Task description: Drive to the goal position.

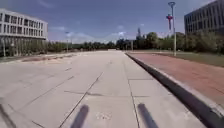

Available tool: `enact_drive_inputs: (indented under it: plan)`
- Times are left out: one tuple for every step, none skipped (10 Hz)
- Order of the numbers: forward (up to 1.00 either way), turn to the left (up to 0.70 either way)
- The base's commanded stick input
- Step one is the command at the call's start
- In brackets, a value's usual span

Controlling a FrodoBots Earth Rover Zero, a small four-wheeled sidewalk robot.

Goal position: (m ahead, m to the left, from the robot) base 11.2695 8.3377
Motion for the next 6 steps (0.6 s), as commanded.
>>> enact_drive_inputs:
  plan:
    - [0.7,-0.21]
    - [0.7,-0.11]
    - [0.7,-0.02]
    - [0.7,0.0]
    - [0.7,0.0]
    - [0.7,0.0]
